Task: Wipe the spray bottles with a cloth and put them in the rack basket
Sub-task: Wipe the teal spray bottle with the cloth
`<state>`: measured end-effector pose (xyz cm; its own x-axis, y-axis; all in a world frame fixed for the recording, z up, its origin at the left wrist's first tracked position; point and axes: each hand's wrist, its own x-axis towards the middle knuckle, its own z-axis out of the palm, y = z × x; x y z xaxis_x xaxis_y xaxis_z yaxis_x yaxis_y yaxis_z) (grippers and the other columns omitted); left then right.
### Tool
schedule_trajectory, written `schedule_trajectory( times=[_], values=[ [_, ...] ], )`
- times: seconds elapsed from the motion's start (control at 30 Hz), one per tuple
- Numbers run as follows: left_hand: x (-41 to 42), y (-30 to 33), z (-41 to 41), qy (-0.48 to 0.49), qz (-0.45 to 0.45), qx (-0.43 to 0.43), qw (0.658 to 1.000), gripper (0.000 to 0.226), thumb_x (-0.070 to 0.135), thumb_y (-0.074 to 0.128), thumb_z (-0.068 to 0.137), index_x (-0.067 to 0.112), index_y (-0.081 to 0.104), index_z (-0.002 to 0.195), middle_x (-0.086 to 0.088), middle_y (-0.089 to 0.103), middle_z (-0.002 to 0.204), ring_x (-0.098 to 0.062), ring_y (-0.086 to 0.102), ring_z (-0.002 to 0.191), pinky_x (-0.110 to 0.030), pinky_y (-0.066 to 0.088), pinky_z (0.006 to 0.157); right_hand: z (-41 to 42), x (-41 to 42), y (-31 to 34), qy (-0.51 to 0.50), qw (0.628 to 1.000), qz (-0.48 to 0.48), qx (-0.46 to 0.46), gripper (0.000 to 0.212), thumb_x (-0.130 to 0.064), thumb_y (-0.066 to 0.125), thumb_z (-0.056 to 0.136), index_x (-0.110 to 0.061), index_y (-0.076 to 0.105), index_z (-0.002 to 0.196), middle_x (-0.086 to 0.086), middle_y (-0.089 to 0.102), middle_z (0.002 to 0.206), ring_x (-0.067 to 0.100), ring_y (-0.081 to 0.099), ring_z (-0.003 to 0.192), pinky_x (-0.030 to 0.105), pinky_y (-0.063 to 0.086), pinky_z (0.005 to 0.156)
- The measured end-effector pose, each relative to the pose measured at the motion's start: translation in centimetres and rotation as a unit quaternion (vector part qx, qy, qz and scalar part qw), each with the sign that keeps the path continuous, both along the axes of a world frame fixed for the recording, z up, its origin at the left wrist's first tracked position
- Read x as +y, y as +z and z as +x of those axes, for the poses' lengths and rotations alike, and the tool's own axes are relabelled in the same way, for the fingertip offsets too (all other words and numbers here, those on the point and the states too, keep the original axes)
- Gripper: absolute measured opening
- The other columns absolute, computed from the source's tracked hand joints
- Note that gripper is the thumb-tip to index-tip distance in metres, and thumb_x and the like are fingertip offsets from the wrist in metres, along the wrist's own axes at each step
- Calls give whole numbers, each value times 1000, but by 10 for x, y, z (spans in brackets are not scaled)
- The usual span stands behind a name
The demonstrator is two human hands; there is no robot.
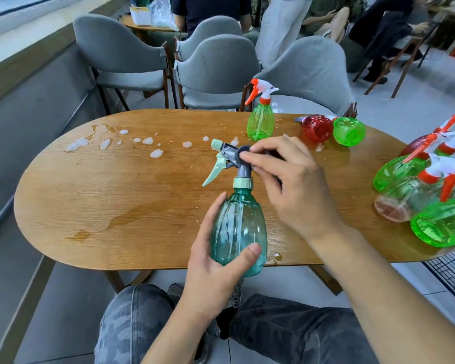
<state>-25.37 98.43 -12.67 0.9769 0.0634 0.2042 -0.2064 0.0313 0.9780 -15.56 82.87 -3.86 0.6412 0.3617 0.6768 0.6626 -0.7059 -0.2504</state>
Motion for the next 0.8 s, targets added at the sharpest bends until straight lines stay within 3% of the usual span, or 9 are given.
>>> schedule_trajectory(
  times=[0.07, 0.13, 0.27, 0.33, 0.43, 0.5, 0.6, 0.7, 0.8],
  values=[
    [3, -2, 2, 15, -9, 4, 1000, 85, 30, 86, 82, 39, 47, 157, 19, 56, 154, -5, 51, 145, -29, 46, 118, -3, 2, -7, 58, 995, -76, 15, 27, -8, 64, 98, -13, 79, 120, 5, 71, 118, 25, 61, 113, 18, 42, 103],
    [4, -5, 1, 16, -16, 12, 1000, 85, 35, 85, 81, 39, 47, 157, 13, 58, 154, -11, 54, 144, -42, 45, 121, -6, 2, -10, 96, 986, -133, 12, 30, -4, 65, 95, -14, 79, 121, 5, 70, 119, 27, 61, 114, 32, 52, 96],
    [4, -6, -2, 0, -8, 11, 1000, 82, 23, 84, 84, 40, 48, 156, 13, 59, 153, -13, 58, 140, -33, 51, 113, 7, -2, -1, -21, 998, -58, -22, 28, -2, 71, 95, -13, 79, 120, 6, 72, 116, 23, 59, 111, 17, 38, 100],
    [5, -7, 0, 1, -11, 8, 1000, 82, 26, 85, 84, 41, 48, 156, 11, 58, 153, -15, 58, 140, -36, 52, 114, 7, 0, -2, -16, 998, -51, -12, 29, -2, 73, 95, -13, 79, 121, 6, 72, 114, 22, 60, 109, 12, 35, 99],
    [8, -10, 3, 14, -16, 18, 1000, 83, 34, 85, 81, 41, 48, 155, 10, 58, 154, -15, 56, 143, -48, 47, 119, -4, 0, -13, 72, 989, -128, 2, 36, 3, 75, 90, -14, 78, 122, 6, 72, 116, 26, 62, 112, 30, 52, 95],
    [8, -12, 1, 11, -4, 20, 1000, 82, 31, 86, 83, 41, 49, 155, 12, 58, 154, -13, 55, 143, -43, 48, 119, -3, -3, -14, 65, 988, -139, -9, 37, 4, 75, 89, -13, 78, 121, 5, 72, 116, 27, 62, 112, 35, 56, 93],
    [5, -11, 1, -2, 4, 12, 1000, 82, 23, 84, 84, 39, 48, 156, 13, 57, 154, -12, 56, 142, -37, 50, 116, 3, -5, -8, -2, 997, -72, -24, 32, 4, 74, 91, -13, 79, 119, 6, 72, 114, 25, 61, 110, 28, 50, 96],
    [4, -9, 5, 2, -13, 22, 1000, 82, 26, 86, 84, 40, 48, 156, 11, 59, 152, -15, 58, 141, -42, 51, 116, -4, -1, -13, 64, 991, -115, -12, 34, 5, 73, 90, -13, 79, 119, 5, 72, 116, 27, 61, 112, 37, 57, 92],
    [4, -9, 4, -3, -3, 22, 1000, 82, 25, 86, 84, 40, 49, 155, 14, 60, 151, -12, 58, 139, -34, 52, 113, -2, -3, -13, 44, 990, -130, -21, 32, 1, 71, 91, -12, 79, 119, 6, 73, 115, 27, 62, 111, 40, 58, 90]
  ],
)
